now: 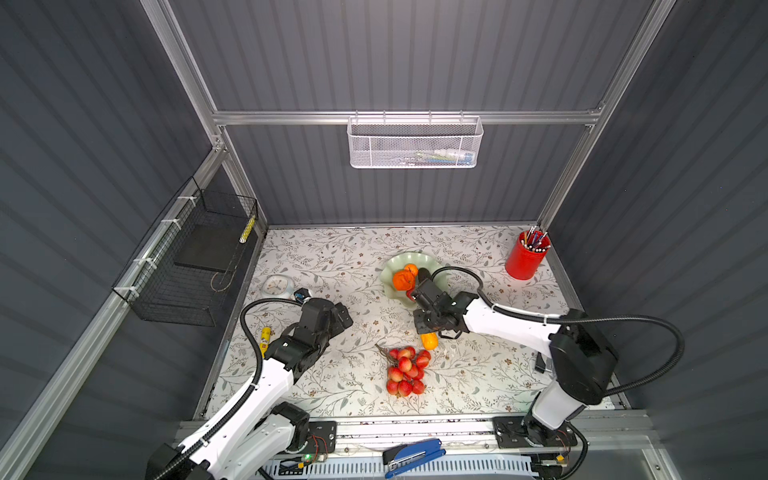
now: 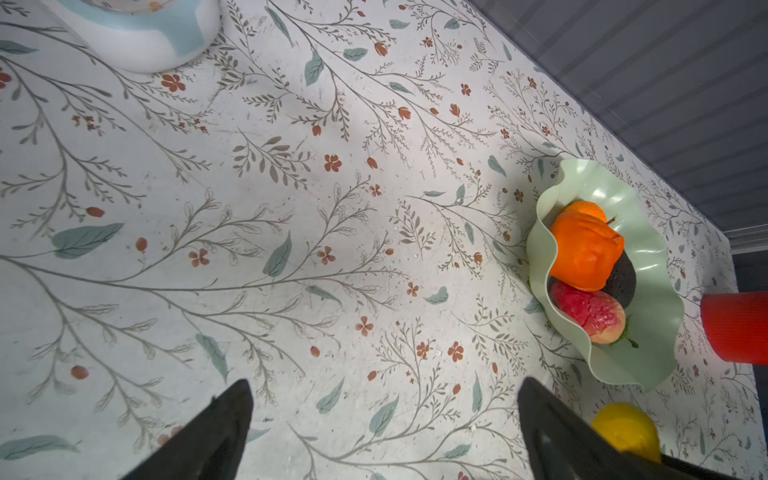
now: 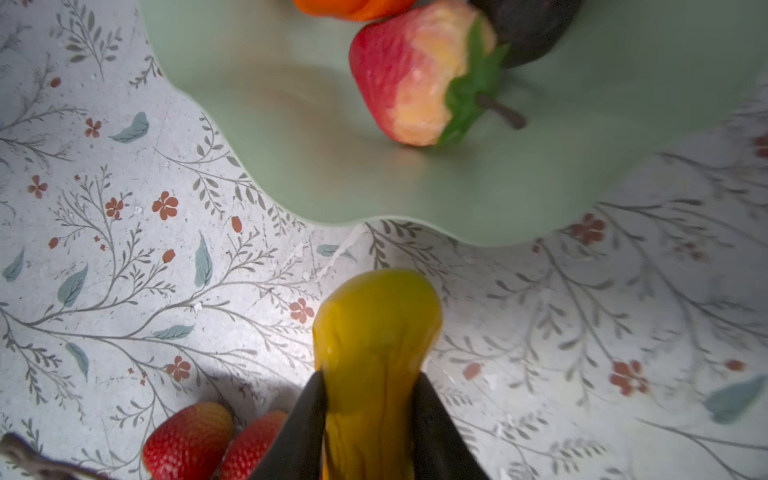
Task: Place and organize the fake fruits in the fruit bowl
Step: 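Grasp the yellow squash-like fruit with the right gripper, then lay the yellow fruit in the bowl and open the right gripper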
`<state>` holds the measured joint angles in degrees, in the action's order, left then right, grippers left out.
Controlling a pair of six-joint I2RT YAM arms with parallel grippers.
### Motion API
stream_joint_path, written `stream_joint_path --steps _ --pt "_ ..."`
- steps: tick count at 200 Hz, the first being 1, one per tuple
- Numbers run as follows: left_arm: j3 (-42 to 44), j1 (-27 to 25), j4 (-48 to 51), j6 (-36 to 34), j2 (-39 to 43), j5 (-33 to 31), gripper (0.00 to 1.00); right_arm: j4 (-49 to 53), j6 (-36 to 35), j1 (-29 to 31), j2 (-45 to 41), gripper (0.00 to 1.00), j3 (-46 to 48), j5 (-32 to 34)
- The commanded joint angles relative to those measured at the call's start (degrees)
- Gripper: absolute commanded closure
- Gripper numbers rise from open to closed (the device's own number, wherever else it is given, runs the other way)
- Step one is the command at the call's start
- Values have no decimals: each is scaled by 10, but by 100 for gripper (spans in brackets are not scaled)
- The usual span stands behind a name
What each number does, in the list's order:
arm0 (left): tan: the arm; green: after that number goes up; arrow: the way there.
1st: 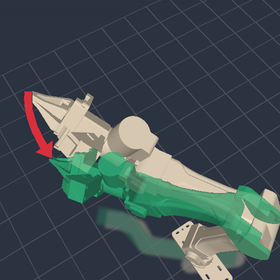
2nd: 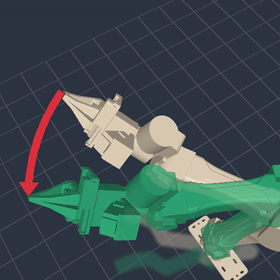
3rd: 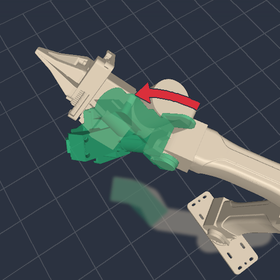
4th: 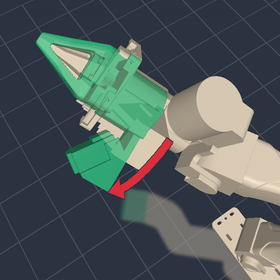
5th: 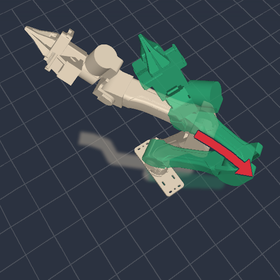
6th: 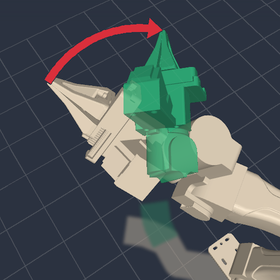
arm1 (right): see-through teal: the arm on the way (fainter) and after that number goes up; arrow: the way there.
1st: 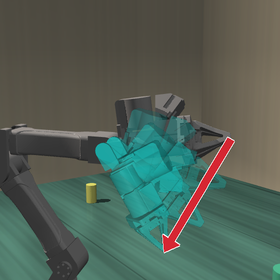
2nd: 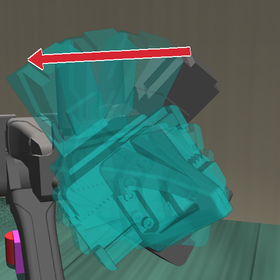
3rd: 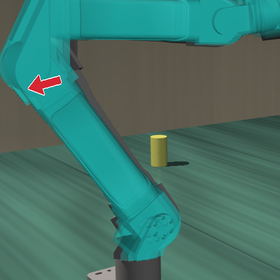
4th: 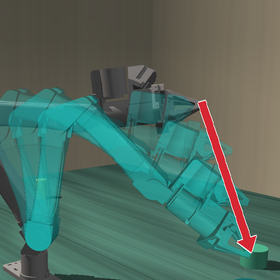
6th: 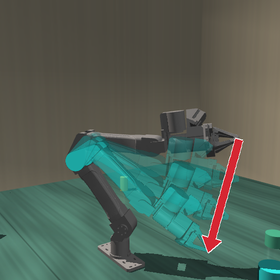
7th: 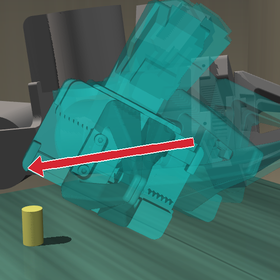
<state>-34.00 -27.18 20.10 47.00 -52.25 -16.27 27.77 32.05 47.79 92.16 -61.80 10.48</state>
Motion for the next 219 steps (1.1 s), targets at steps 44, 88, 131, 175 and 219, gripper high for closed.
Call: stream_joint_path --steps 44,88,131,175,219 --pt "-12 -1 -25 8 -13 16 0 91 -1 -7 -161 66 8 89" --pt "-1 0 4 21 23 13 0 56 -43 -69 -149 65 -38 48" --pt "7 -1 40 33 73 -6 0 12 -96 -118 -65 65 -104 11" --pt "-1 -1 89 34 107 -19 0 -11 -125 -154 58 64 -202 -6" --pt "-3 -1 112 34 139 -24 0 -15 -140 -163 183 64 -290 -14"
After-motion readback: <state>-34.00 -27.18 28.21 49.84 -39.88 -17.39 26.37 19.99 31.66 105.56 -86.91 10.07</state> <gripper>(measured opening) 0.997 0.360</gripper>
